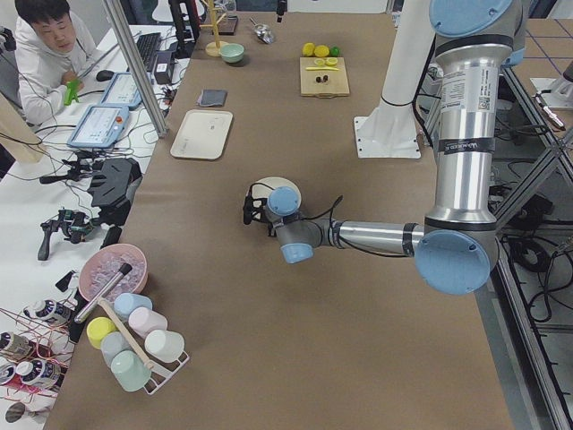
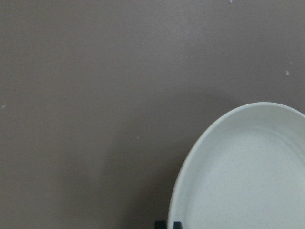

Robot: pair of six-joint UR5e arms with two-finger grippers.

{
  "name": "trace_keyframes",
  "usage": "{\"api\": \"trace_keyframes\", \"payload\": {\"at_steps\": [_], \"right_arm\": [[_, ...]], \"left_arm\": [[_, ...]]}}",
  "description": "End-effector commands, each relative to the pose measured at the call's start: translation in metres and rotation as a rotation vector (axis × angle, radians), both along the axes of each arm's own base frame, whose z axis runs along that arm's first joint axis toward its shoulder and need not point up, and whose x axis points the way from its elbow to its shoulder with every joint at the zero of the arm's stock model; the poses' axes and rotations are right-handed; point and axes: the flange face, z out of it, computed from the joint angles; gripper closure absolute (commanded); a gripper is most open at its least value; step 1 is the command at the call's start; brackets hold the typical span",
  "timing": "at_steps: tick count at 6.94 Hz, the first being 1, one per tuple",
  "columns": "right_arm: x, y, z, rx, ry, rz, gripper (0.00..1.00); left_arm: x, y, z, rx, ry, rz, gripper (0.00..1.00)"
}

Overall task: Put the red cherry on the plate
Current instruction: 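Slide the white plate with the left gripper toward the table center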

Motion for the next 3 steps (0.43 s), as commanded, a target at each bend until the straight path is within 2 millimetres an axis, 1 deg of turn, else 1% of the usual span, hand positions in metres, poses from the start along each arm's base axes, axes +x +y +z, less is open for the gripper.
{"api": "trace_keyframes", "payload": {"at_steps": [1,2,3], "right_arm": [[-0.001,0.000,0.000,0.001,-0.001,-0.002,0.00],[-0.001,0.000,0.000,0.000,-0.001,-0.002,0.00],[-0.001,0.000,-0.002,0.001,-0.003,-0.001,0.00]], "left_arm": [[0.072,0.006,-0.055,-0.017,0.064,-0.026,1.00],[0.102,0.001,-0.079,-0.033,0.063,-0.024,1.00],[0.144,-0.007,-0.118,-0.036,0.039,-0.055,1.00]]}}
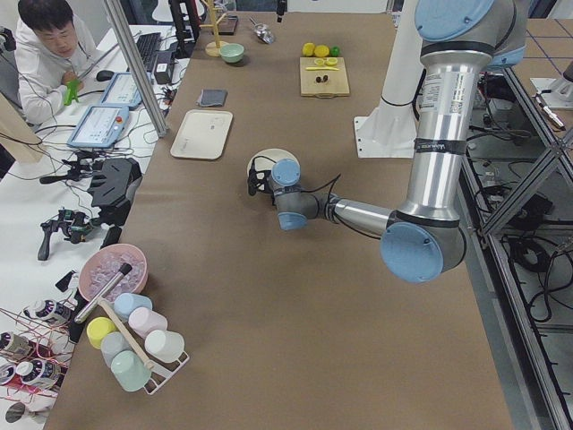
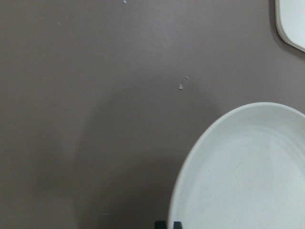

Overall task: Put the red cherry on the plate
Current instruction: 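Slide the white plate with the left gripper toward the table center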

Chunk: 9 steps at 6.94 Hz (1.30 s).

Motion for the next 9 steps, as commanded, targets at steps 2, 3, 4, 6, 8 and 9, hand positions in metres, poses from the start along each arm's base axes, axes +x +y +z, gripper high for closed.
{"api": "trace_keyframes", "payload": {"at_steps": [2,3,4,6,8,9], "right_arm": [[0.000,0.000,-0.001,0.000,-0.003,-0.001,0.00],[0.000,0.000,-0.001,0.000,-0.003,-0.001,0.00],[0.000,0.000,-0.001,0.000,-0.003,0.001,0.00],[-0.003,-0.001,-0.004,-0.027,-0.018,0.027,0.00],[-0.037,0.007,-0.029,-0.052,-0.081,0.049,0.00],[-0.050,0.016,-0.053,-0.073,-0.114,0.070,0.00]], "left_arm": [[0.125,0.000,-0.113,-0.048,-0.056,-0.041,1.00],[0.155,0.001,-0.154,-0.065,-0.091,-0.038,1.00],[0.164,0.003,-0.167,-0.067,-0.097,-0.031,1.00],[0.163,0.004,-0.155,-0.067,-0.116,-0.030,0.06],[0.136,0.002,-0.175,-0.049,-0.111,-0.077,0.02],[0.086,-0.012,-0.182,-0.112,-0.196,-0.064,0.02]]}}
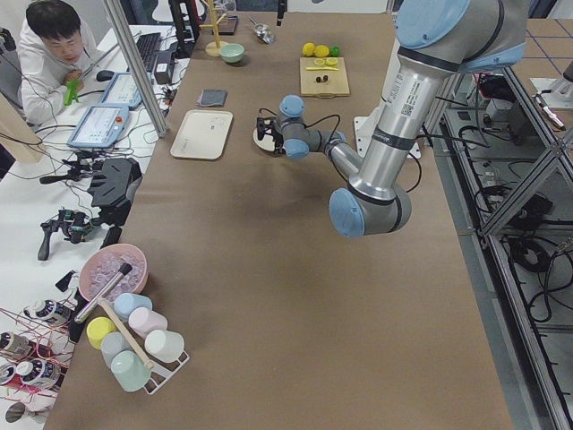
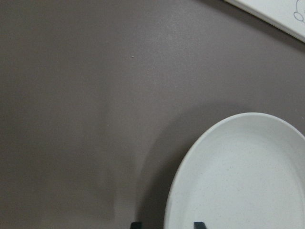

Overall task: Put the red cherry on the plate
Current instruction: 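Slide the white plate with the left gripper toward the table center, then withdraw the left arm while moving the right gripper over the cutting board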

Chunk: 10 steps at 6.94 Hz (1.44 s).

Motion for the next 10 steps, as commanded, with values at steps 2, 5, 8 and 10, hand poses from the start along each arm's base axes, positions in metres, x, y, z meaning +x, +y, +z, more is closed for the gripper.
{"api": "trace_keyframes", "payload": {"at_steps": [2,5,8,10], "right_arm": [[-0.056,0.031,-0.033,-0.083,-0.044,0.008,0.00],[-0.132,0.095,-0.031,-0.144,-0.030,-0.042,0.00],[-0.200,0.140,-0.025,-0.087,0.041,-0.118,0.00],[-0.243,0.175,-0.022,-0.114,0.071,-0.072,0.02]], "left_arm": [[-0.189,-0.047,-0.018,-0.014,-0.229,0.069,0.02],[-0.371,-0.082,0.060,0.169,-0.422,0.273,0.02],[-0.444,-0.054,0.182,0.029,-0.439,0.305,0.02],[-0.445,-0.054,0.179,0.051,-0.433,0.293,0.02]]}}
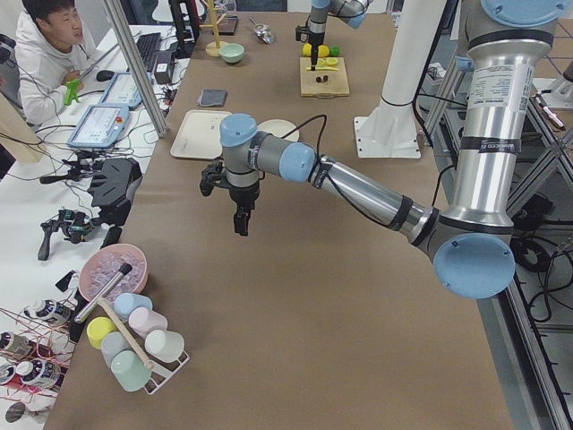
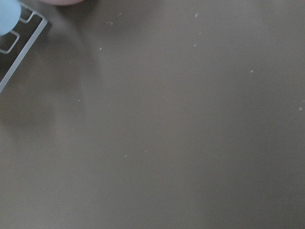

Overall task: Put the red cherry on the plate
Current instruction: 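Lower the right gripper onto the dark red cherries and grasp them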

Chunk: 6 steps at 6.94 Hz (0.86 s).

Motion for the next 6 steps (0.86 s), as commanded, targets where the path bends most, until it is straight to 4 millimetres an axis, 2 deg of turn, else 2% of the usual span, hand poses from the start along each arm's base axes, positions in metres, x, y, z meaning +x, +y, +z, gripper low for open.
{"api": "trace_keyframes", "payload": {"at_steps": [1,2,3,6], "right_arm": [[-0.031,0.027,0.010,-0.002,0.035,-0.004,0.11],[-0.036,0.028,0.016,0.006,0.052,-0.003,0.17],[-0.042,0.028,0.022,0.003,0.062,-0.008,0.19],[-0.055,0.022,0.023,0.003,0.062,-0.008,0.44]], "left_arm": [[-0.002,0.001,0.003,0.005,0.003,-0.003,0.02],[-0.002,0.002,0.005,0.003,0.002,-0.001,0.02],[-0.001,0.002,0.005,0.003,0.002,0.000,0.02],[-0.001,0.001,0.006,-0.003,0.001,-0.004,0.02]]}}
